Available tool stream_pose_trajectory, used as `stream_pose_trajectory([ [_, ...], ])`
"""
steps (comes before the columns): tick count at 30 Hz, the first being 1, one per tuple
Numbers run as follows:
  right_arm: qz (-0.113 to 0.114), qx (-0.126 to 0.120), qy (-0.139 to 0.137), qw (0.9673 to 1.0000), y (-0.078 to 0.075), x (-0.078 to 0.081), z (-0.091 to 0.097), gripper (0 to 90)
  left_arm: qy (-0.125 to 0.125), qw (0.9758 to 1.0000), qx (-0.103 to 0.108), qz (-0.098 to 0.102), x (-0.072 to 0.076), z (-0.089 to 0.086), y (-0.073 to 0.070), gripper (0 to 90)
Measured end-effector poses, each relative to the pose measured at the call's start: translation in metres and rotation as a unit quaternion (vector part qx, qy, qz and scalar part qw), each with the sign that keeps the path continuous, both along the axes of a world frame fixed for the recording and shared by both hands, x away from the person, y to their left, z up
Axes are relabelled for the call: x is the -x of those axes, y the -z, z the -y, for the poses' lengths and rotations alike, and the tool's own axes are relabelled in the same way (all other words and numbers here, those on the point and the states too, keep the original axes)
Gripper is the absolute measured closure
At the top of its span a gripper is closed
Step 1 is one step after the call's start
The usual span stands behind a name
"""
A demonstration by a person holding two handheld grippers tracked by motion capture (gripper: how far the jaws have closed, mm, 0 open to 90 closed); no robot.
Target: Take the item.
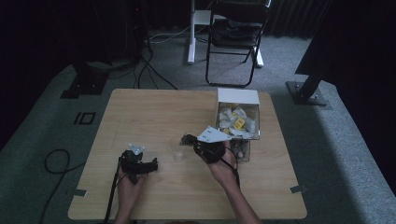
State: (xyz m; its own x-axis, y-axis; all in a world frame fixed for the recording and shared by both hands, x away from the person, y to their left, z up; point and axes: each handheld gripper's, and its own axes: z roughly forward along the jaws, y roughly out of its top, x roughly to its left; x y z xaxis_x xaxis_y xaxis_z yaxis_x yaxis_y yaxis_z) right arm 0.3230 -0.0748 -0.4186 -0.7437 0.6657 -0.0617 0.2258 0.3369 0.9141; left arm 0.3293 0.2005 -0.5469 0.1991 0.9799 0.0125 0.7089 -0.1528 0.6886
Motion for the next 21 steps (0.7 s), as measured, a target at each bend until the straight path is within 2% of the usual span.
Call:
stream_pose_trajectory([
  [6,0.005,0.007,-0.007,0.9999,-0.002,-0.006,-0.015,90.0,0.0,1.0,0.0,0.0,0.0,0.0,0.0,3.6],
  [9,-0.001,0.007,-0.009,0.9999,-0.001,-0.011,-0.021,88.4,0.0,1.0,0.0,0.0,0.0,0.0,0.0,3.6],
  [11,-0.008,0.013,-0.006,0.9999,0.001,-0.015,-0.025,64.3,0.0,1.0,0.0,0.0,0.0,0.0,0.0,3.6],
  [13,-0.014,0.016,-0.01,0.9997,0.003,-0.016,-0.026,54.8,0.001,1.0,-0.001,0.0,0.0,0.0,0.0,3.6],
  [17,-0.017,0.025,-0.018,0.9994,0.007,-0.011,-0.025,44.6,0.0,1.0,0.001,0.0,0.0,0.0,0.0,3.6],
  [21,-0.023,0.03,-0.027,0.9989,0.011,-0.007,-0.025,41.8,0.0,1.0,0.001,0.0,0.0,0.0,0.0,3.6],
])
